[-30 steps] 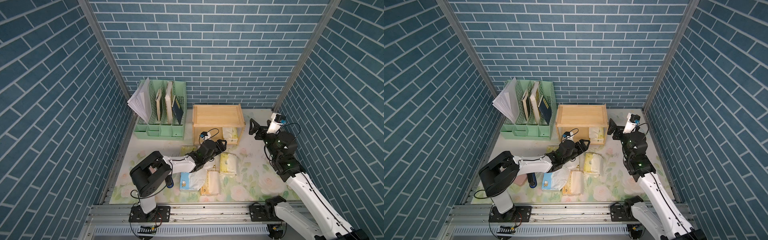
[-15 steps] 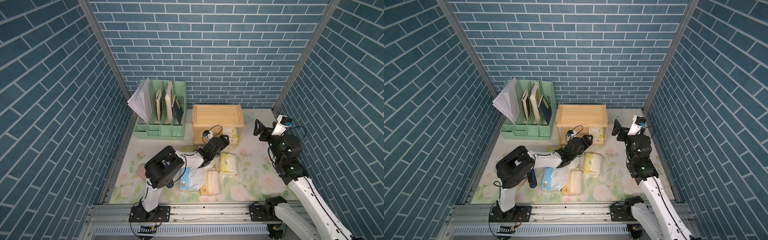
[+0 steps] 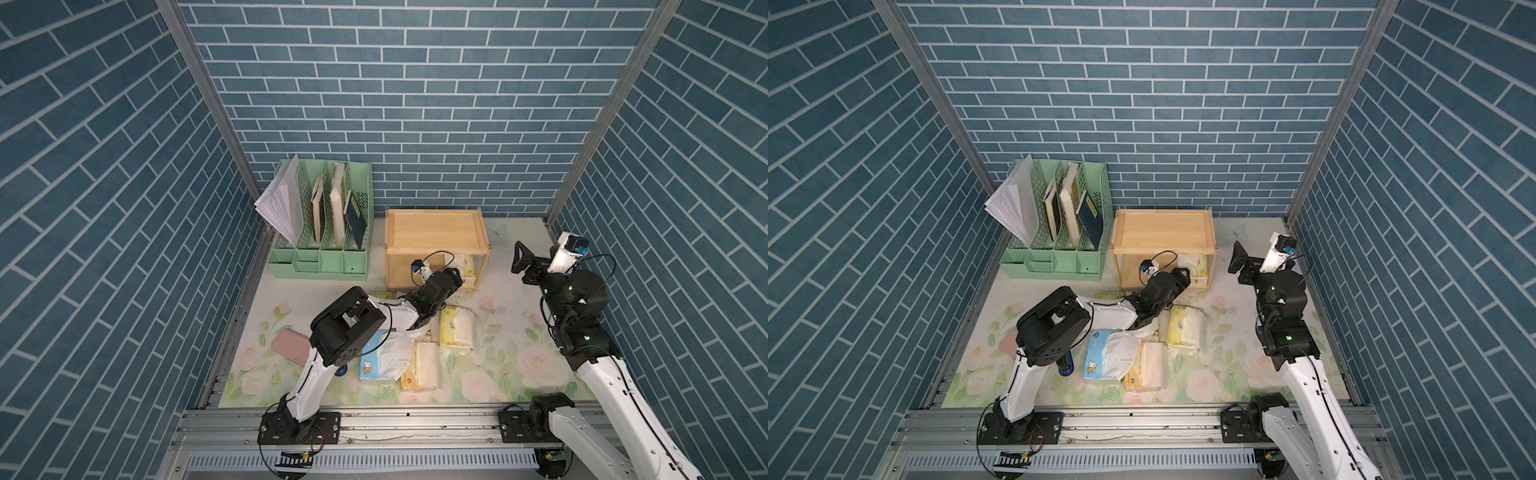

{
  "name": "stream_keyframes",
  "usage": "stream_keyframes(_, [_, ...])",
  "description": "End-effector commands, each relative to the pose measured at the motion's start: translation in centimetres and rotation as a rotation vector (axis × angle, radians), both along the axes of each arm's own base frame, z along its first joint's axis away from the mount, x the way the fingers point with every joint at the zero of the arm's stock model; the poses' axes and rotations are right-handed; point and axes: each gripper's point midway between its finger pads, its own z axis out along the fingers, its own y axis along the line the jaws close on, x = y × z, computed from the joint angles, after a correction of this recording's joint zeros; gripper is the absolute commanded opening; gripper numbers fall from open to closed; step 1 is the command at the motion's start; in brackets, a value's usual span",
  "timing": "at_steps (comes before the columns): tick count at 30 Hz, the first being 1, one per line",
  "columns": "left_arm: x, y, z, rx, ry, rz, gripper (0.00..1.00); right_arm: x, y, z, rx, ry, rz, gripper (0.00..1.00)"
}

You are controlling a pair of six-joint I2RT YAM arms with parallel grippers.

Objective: Remove the tissue boxes from the shelf
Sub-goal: Pick up a box of tissues from the shelf.

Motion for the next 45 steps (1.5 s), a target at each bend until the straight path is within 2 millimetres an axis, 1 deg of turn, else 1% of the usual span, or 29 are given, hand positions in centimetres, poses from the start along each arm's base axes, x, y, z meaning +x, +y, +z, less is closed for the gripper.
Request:
stream_keyframes(1, [1.4,0.4,-0.7,0.052,-0.011,0.026,0.74,-0.4,-0.3,-0.3,0.01,0.003,-0.005,1.0])
stream_keyframes(5, [2.1,0.2,-1.2,0.085,-0.014,0.03,0.72,-0.4,-0.3,-0.4,0.009,0.008,-0.006,1.0])
stream_keyframes(7, [2.4,0.1,-1.6,0.094,-0.012,0.029,0.69,-0.4,-0.4,-0.5,0.009,0.01,-0.008,1.0])
stream_keyframes(12, [2.5,0.2,-2.2,0.111,-0.001,0.031,0.66,-0.3,-0.4,-0.9,0.01,0.017,-0.009,1.0])
stream_keyframes(15, [2.5,0.3,-2.7,0.119,0.007,0.03,0.59,-0.2,-0.4,-1.1,0.012,0.021,-0.009,1.0])
stream_keyframes(21, [2.8,0.3,-3.5,0.153,0.021,0.023,0.5,-0.3,-0.5,-1.2,0.012,0.025,-0.016,1.0])
stream_keyframes(24, [2.8,0.1,-4.2,0.169,0.028,0.011,0.45,-0.4,-0.6,-1.2,0.012,0.023,-0.021,1.0])
stream_keyframes(26, [2.8,0.0,-4.6,0.175,0.033,0.004,0.4,-0.5,-0.7,-1.2,0.012,0.023,-0.023,1.0])
stream_keyframes(29, [2.7,-0.1,-4.9,0.181,0.041,-0.004,0.3,-0.6,-0.9,-1.1,0.011,0.019,-0.031,1.0])
stream_keyframes(34, [2.5,0.0,-4.4,0.189,0.033,-0.013,0.07,-0.7,-1.0,-1.0,0.01,0.018,-0.038,1.0])
stream_keyframes(36, [2.5,0.1,-3.9,0.19,0.029,-0.009,0.01,-0.7,-1.1,-1.1,0.01,0.021,-0.04,1.0])
stream_keyframes(37, [2.5,0.3,-3.7,0.19,0.026,-0.006,0.0,-0.8,-1.1,-1.0,0.009,0.02,-0.042,1.0])
stream_keyframes(45, [1.7,0.7,-1.1,0.158,0.006,-0.017,0.0,-0.9,-1.3,-1.1,0.009,0.021,-0.047,1.0])
